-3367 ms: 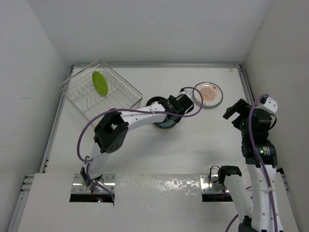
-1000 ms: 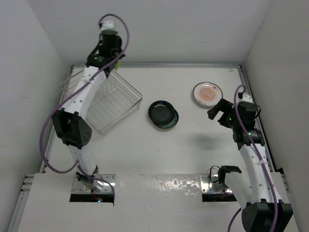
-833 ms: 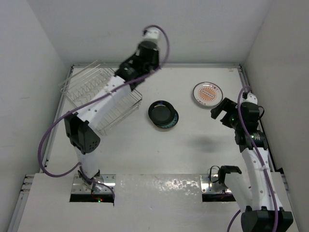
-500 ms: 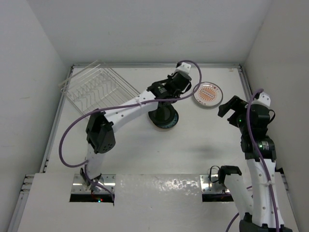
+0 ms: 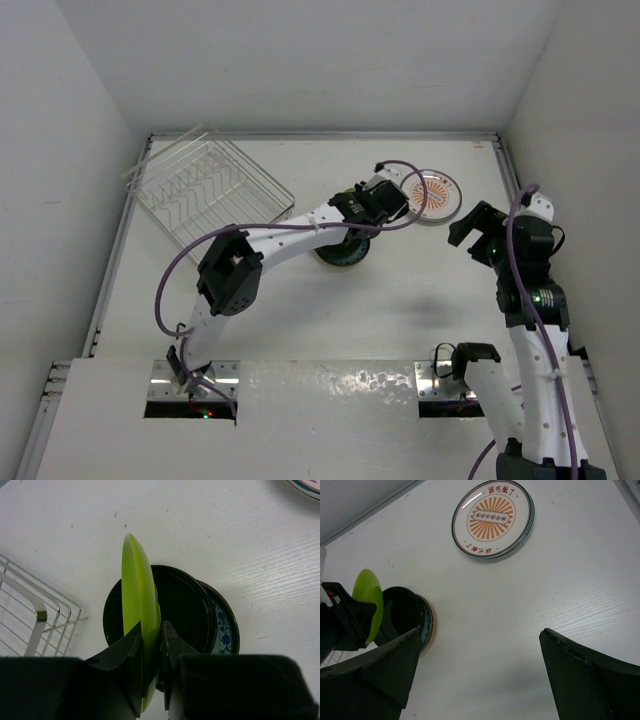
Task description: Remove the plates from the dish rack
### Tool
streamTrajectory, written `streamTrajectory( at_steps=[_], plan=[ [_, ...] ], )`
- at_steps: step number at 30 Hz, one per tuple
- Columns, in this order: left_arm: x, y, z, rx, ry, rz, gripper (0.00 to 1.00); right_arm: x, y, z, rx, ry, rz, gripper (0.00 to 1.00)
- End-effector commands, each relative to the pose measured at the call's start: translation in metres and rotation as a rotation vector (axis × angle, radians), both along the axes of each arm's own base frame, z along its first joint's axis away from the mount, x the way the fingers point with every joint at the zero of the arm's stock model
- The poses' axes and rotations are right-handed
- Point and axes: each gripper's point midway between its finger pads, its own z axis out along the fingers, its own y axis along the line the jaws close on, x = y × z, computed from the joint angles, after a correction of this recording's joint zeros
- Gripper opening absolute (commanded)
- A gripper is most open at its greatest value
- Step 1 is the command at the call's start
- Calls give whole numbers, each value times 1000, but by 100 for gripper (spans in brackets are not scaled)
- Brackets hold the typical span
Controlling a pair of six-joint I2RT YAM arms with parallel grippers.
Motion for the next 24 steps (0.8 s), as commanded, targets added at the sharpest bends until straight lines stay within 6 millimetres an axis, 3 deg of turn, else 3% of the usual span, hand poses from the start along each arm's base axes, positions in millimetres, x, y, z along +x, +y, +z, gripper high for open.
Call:
streamTrajectory(
  at_steps=[1, 7, 16, 18, 21, 24],
  plan=[
    [7, 0, 9, -12, -57, 36, 14, 8, 4, 2, 8, -24, 26, 99],
    [9, 2, 1, 18, -57, 45, 15, 10, 6, -4, 12, -17, 36, 99],
    [7, 4, -13, 34, -41, 55, 23, 9, 5, 2, 6, -27, 39, 99],
    [6, 4, -12, 19, -37, 54, 29, 9, 5, 4, 1, -33, 37, 99],
    [4, 2, -9, -3, -36, 44, 51, 9, 5, 5, 1, -36, 39, 99],
    [3, 2, -9, -9, -31, 41, 62, 9, 6, 4, 2, -33, 40, 99]
  ],
)
